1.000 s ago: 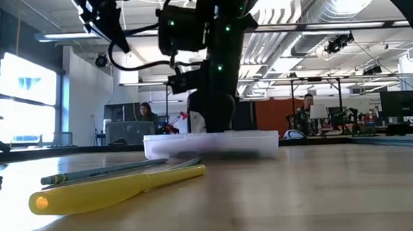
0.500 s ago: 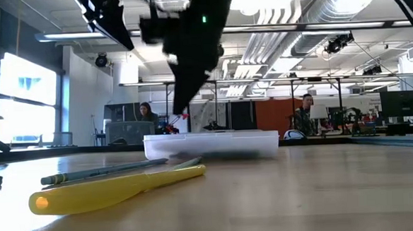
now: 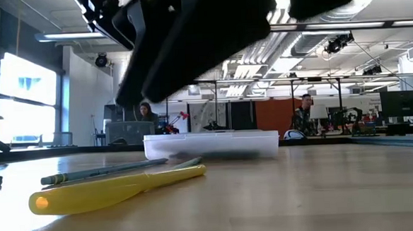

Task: Pick & place school supplies into a supply box
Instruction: Put the yellow pen into the black supply box

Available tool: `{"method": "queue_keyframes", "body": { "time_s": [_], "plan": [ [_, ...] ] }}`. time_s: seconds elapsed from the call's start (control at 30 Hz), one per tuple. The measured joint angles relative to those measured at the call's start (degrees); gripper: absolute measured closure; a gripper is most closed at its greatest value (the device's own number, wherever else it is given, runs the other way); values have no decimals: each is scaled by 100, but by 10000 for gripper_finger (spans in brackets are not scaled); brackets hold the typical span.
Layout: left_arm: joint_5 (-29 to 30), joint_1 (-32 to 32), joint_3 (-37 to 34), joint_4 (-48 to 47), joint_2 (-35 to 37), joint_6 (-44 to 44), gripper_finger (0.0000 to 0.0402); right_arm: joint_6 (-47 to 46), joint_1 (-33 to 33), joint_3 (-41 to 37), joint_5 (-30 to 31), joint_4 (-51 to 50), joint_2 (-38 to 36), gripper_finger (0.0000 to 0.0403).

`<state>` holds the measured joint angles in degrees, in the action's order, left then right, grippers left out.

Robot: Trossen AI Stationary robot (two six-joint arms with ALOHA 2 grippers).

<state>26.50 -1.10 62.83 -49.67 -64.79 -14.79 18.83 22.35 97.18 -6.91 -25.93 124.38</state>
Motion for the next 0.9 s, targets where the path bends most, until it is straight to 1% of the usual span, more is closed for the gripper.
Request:
{"method": "queue_keyframes", "body": {
  "time_s": [0.23,0.27,0.33,0.4,0.47,0.6,0.67,0.77,0.9],
  "plan": [
    [-4,0,0,84,0,-57,348,-63,-92,-900,185,1110,3,266],
    [-6,0,0,102,0,-59,348,-63,-137,-1025,134,1364,4,265],
    [-53,0,0,151,0,-68,348,-74,-226,-1266,-172,1767,2,266],
    [-160,0,0,224,0,-70,348,-71,-299,-1515,-342,2000,2,266],
    [-234,0,0,231,-1,-70,348,-54,-335,-1716,-355,2232,-2,266],
    [-267,0,0,216,-2,-72,348,96,-365,-2087,-310,2613,-31,266],
    [-270,0,0,214,-2,-72,348,107,-360,-2181,-171,2668,-35,267],
    [-304,0,0,210,-2,-72,348,50,-354,-2252,-6,2669,-37,284],
    [-311,0,0,210,-2,-72,348,-46,-352,-2262,-32,2726,-33,333]
  ]
}}
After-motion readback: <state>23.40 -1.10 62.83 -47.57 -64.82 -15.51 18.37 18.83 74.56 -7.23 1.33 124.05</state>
